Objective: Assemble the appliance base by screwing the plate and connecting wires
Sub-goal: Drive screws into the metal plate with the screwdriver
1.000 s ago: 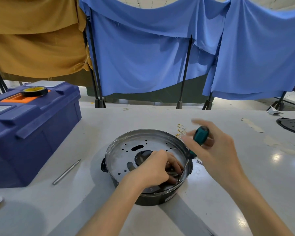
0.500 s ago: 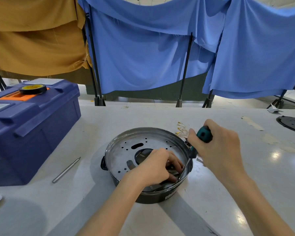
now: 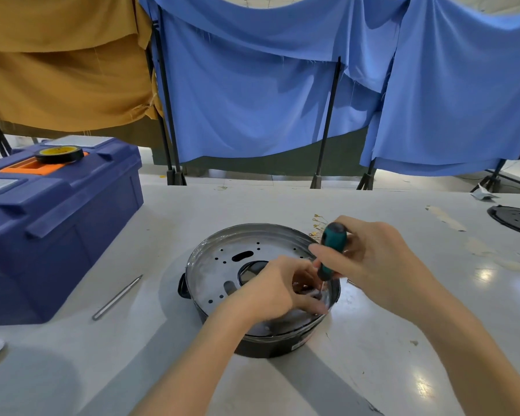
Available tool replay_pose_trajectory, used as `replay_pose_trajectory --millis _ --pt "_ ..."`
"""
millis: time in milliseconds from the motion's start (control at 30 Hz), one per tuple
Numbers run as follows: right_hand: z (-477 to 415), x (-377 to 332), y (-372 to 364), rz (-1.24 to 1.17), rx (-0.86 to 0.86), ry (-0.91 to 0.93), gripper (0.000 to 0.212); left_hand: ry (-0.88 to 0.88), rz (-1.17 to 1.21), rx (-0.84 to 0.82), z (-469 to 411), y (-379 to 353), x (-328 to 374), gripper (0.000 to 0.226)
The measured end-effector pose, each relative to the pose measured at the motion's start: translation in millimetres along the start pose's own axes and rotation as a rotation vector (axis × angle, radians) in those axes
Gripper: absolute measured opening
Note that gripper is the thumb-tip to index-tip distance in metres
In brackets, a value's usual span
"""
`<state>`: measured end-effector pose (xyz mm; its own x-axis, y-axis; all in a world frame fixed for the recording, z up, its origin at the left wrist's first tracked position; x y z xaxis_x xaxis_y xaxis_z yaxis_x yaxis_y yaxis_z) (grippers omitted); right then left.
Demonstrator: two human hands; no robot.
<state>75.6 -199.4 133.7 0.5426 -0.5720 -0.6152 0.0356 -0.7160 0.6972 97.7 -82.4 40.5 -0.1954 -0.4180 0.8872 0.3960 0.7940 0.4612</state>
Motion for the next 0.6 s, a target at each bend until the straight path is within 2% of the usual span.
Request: replay_pose_trajectory --millis 133,300,367,433,533,600 --pt "0.0 2.0 4.8 0.235 0.319 -0.061 0.039 -0.012 0.097 -0.024 4.6 -3.2 4.4 0.020" --pt "9.4 1.9 0.3 0.342 0.503 -0.139 0.038 -0.067 0.174 -0.001 2.5 -3.6 15.8 0.021" --pt "10.3 -1.7 0.3 0.405 0.481 -0.145 0.041 -0.104 0.231 -0.001 2.3 -7.0 18.9 0.017" --pt "7.2 -1.7 4.1 0.383 0.371 -0.122 0.046 -0.120 0.258 0.011 3.0 -8.7 18.7 0.015" --pt "2.3 -1.6 12.7 -0.013 0.176 -0.014 0.038 -0.130 0.287 0.018 3.5 -9.3 17.0 0.013" --pt "1.1 -5.5 17.4 -0.046 0.148 0.095 0.024 -0.131 0.285 0.017 3.6 -9.0 16.1 0.013"
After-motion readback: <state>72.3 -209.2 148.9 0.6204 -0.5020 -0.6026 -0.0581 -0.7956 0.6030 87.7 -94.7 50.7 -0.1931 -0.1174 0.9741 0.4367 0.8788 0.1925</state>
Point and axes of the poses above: each hand's wrist, its own z-axis away from the middle knuckle, its own y-axis out of the back of the hand, x = y × z, the point moved 7 cm from there along -z, towards the middle knuckle, and after that the axes turned 4 degrees about -x, right-handed, at the moved point
